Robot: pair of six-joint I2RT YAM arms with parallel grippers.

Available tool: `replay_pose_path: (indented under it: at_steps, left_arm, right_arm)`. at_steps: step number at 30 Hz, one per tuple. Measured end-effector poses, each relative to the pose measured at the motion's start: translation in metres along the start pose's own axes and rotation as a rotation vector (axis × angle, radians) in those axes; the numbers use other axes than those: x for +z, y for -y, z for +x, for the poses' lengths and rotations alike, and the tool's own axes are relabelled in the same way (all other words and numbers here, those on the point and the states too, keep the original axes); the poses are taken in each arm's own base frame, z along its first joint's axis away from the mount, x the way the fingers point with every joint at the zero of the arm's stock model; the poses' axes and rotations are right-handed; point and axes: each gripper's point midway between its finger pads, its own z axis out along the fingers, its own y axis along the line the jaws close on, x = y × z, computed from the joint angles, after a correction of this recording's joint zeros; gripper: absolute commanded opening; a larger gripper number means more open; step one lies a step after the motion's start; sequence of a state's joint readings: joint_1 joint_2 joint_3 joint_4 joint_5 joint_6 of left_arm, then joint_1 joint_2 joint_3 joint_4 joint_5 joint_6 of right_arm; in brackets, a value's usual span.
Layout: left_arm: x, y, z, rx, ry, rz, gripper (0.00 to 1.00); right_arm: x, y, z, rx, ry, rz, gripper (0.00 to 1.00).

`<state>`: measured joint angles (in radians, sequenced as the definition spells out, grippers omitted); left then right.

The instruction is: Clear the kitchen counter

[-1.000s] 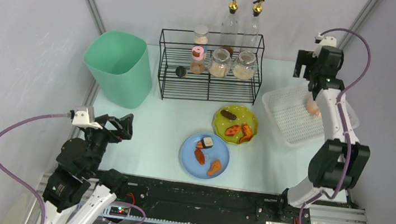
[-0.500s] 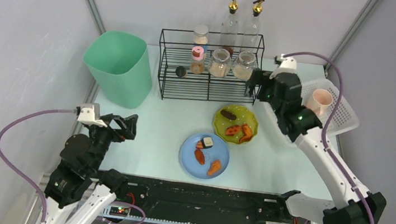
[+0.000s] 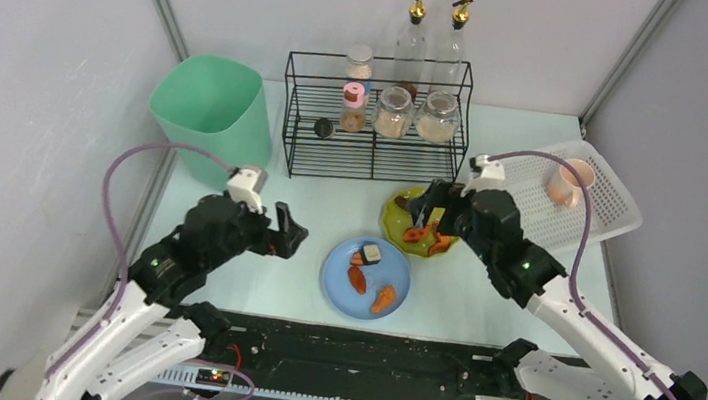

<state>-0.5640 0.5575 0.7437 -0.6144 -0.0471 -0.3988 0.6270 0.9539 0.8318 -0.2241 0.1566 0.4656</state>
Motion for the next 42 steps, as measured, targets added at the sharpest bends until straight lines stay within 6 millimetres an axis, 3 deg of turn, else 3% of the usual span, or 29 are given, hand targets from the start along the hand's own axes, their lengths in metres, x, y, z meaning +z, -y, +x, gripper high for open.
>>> replay_pose_path:
  at_steps: [3,5,16,23,28,35,42]
  left_arm:
    - [0.015,0.016,0.022,0.007,-0.102,0.018,0.98]
    - [0.026,0.022,0.039,0.014,-0.176,0.003,0.98]
    - [0.069,0.018,0.095,-0.059,-0.349,-0.107,0.98]
    - [0.088,0.016,0.136,-0.091,-0.451,-0.111,0.99]
    - [0.100,0.020,0.160,-0.109,-0.521,-0.085,0.91]
    - [0.114,0.027,0.180,-0.128,-0.577,-0.048,0.77]
    - [0.130,0.039,0.180,-0.156,-0.548,0.014,0.58]
  right_arm:
    - [-0.009,-0.021,0.013,-0.036,-0.013,-0.025,0.95]
    - [-0.015,-0.024,0.017,-0.033,-0.009,-0.019,0.95]
    - [-0.025,0.000,0.083,-0.034,-0.116,0.114,0.95]
    - [-0.025,0.002,0.087,-0.040,-0.122,0.123,0.95]
    - [-0.025,0.005,0.091,-0.049,-0.130,0.128,0.95]
    - [-0.025,0.009,0.096,-0.059,-0.140,0.134,0.95]
    - [-0.025,0.009,0.096,-0.065,-0.138,0.132,0.95]
